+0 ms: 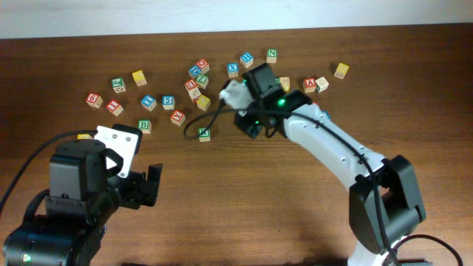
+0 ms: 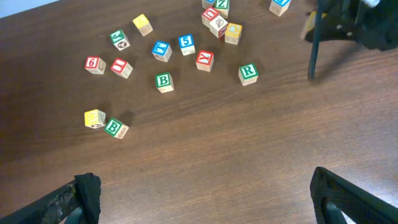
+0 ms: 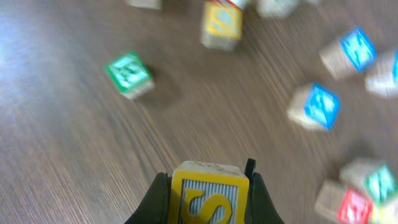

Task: Spell out RSS
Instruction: 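Carry the yellow S block and lower it right of the R block, then open the right gripper and lift away from the placed S block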

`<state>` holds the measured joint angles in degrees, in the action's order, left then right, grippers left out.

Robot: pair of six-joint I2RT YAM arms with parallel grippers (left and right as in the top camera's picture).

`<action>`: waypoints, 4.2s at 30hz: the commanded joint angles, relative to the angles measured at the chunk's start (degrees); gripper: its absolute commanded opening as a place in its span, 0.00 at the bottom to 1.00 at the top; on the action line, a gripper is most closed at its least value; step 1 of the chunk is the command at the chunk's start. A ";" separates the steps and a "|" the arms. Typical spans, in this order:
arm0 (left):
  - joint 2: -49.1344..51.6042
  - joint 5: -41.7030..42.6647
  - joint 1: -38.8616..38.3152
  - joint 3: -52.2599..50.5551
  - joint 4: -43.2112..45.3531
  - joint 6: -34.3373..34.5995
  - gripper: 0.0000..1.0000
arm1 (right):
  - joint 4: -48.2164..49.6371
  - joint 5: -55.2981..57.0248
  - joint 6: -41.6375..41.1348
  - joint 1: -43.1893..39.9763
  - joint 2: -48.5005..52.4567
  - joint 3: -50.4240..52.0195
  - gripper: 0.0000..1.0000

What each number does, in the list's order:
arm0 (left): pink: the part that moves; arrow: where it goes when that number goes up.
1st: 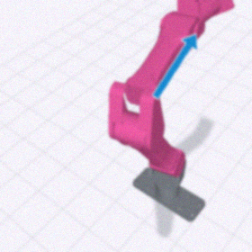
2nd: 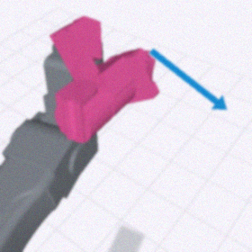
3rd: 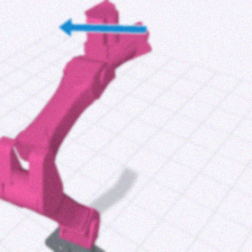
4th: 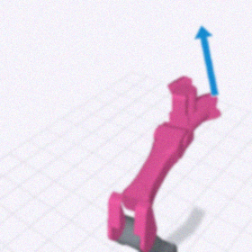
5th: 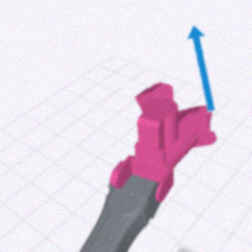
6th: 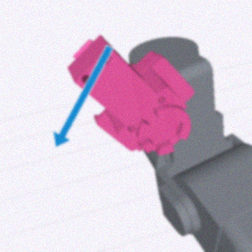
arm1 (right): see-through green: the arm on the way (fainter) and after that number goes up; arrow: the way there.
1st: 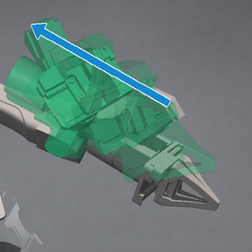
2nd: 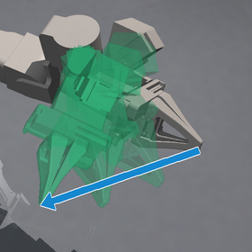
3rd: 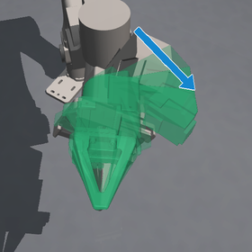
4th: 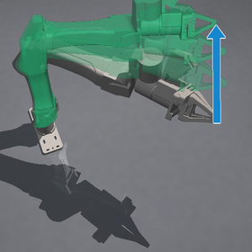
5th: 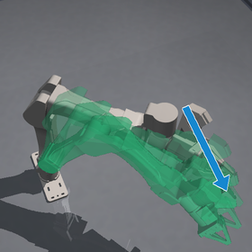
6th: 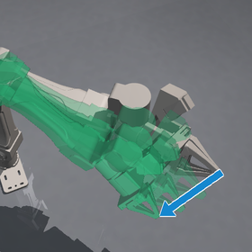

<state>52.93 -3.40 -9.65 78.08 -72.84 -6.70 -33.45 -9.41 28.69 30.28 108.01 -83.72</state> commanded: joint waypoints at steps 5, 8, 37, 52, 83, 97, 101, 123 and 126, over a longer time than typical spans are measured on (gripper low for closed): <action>-0.42 0.66 0.31 -0.44 -0.11 -1.16 0.99 | 1.36 -10.14 29.79 2.32 2.36 0.26 0.04; -0.42 0.66 0.31 -0.44 -0.11 -1.14 0.99 | 1.38 -11.85 39.21 2.34 4.11 0.26 0.04; -0.39 0.66 0.28 -0.44 -0.11 -1.16 0.99 | 9.01 -21.46 23.02 -2.05 15.41 -3.39 0.04; -0.39 0.66 0.28 -0.44 -0.11 -1.14 0.99 | 10.25 -21.44 22.80 -1.01 18.14 -3.63 0.36; -0.39 0.66 0.31 -0.44 -0.11 -1.16 0.99 | 10.49 -17.97 20.26 0.04 19.02 -3.72 0.29; -0.39 0.66 0.31 -0.44 -0.11 -1.16 0.99 | 10.19 -17.77 17.68 0.24 19.02 -3.72 0.30; -0.39 0.66 0.31 -0.44 -0.11 -1.16 0.99 | 10.12 -17.77 17.25 0.24 19.02 -3.72 0.27; -0.39 0.66 0.28 -0.44 -0.11 -1.16 0.99 | 8.79 -18.43 15.78 0.48 19.02 -3.72 0.25; -0.39 0.66 0.31 -0.44 -0.11 -1.16 0.99 | 8.81 -18.38 15.80 0.68 19.02 -3.72 0.25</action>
<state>52.86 -3.38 -9.65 78.02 -73.03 -6.90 -24.23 -27.29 44.97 30.17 125.89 -86.67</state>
